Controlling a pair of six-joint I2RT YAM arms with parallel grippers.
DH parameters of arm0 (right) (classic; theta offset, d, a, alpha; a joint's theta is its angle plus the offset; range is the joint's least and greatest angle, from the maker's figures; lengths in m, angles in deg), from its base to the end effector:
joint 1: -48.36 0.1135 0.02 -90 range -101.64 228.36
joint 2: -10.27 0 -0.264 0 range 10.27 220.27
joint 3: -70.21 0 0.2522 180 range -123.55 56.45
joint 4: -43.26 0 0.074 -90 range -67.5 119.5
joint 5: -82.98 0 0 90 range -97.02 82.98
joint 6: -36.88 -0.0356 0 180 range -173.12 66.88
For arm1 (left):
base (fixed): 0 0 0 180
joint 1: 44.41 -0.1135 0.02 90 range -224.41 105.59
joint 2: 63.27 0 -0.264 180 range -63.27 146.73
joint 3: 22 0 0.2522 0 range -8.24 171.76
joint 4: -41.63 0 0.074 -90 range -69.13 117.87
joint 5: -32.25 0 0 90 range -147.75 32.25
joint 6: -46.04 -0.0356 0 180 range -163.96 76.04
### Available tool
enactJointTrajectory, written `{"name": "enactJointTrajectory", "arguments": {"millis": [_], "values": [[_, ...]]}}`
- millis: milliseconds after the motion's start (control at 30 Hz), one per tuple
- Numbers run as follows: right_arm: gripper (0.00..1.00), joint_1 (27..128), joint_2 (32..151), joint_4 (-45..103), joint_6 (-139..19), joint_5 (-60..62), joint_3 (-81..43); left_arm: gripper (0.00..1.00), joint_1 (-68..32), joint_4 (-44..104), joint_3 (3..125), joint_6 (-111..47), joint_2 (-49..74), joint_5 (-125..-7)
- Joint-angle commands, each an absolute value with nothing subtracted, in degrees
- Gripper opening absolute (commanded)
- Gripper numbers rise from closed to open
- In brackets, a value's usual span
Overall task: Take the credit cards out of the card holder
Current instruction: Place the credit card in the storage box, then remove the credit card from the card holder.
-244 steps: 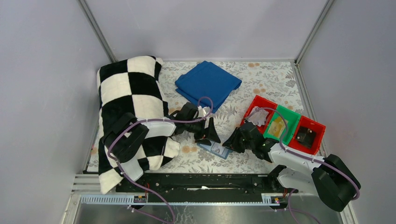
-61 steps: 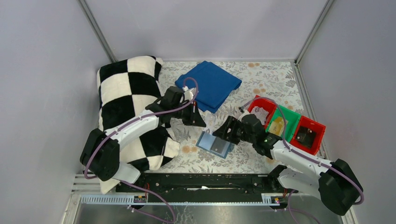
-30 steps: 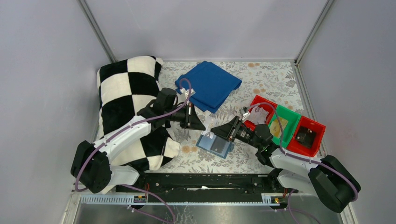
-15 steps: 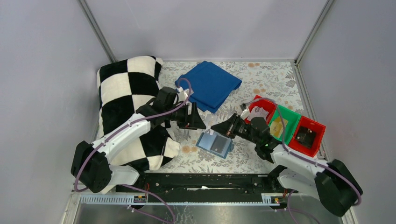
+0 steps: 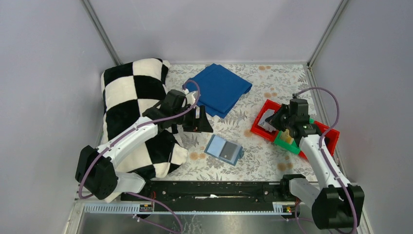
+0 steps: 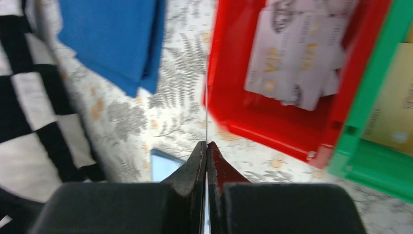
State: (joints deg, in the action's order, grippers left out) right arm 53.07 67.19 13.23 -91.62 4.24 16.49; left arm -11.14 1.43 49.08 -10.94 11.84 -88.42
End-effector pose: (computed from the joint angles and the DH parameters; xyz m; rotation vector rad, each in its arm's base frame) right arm 0.2175 0.0249 0.2609 0.5288 2.1455 0.6413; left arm 0.2231 -0.1681 0.2779 0.2960 2.5089 -1.1554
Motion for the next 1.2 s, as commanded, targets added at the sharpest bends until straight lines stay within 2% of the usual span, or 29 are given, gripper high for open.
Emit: {"name": "enactJointTrajectory", "arguments": {"millis": [0,267,500,600,733,800,933,1067,1167], "values": [[0.00,50.27,70.65,5.54,-83.31,1.21,11.09,0.78,-11.10,2.78,49.77,-13.09,12.52,-88.24],[0.00,48.71,78.50,10.03,-80.58,0.71,10.89,0.80,-11.15,2.69,48.19,-13.39,12.01,-88.34],[0.01,48.71,85.59,17.43,-80.05,3.43,11.07,0.82,-11.15,1.71,47.53,-14.47,13.58,-92.98],[0.20,48.71,87.56,18.08,-79.77,1.94,10.26,0.82,-11.11,1.68,47.05,-14.50,13.55,-93.50],[0.56,48.69,87.12,15.05,-79.62,-0.53,8.46,0.83,-11.11,2.19,46.67,-13.56,13.37,-92.39],[0.68,48.71,84.74,13.20,-79.91,-2.82,8.17,0.84,-11.17,3.68,46.21,-12.50,13.81,-92.90],[0.73,48.71,77.41,10.86,-80.81,-5.80,9.22,0.84,-11.01,6.45,45.72,-10.56,15.01,-92.78],[0.73,49.09,69.09,11.35,-85.62,0.06,12.96,0.84,-10.90,11.14,43.44,-7.13,14.70,-89.88],[0.73,55.47,63.55,10.38,-90.77,0.36,15.50,0.84,-10.69,16.03,41.91,-6.05,14.62,-90.96]]}}
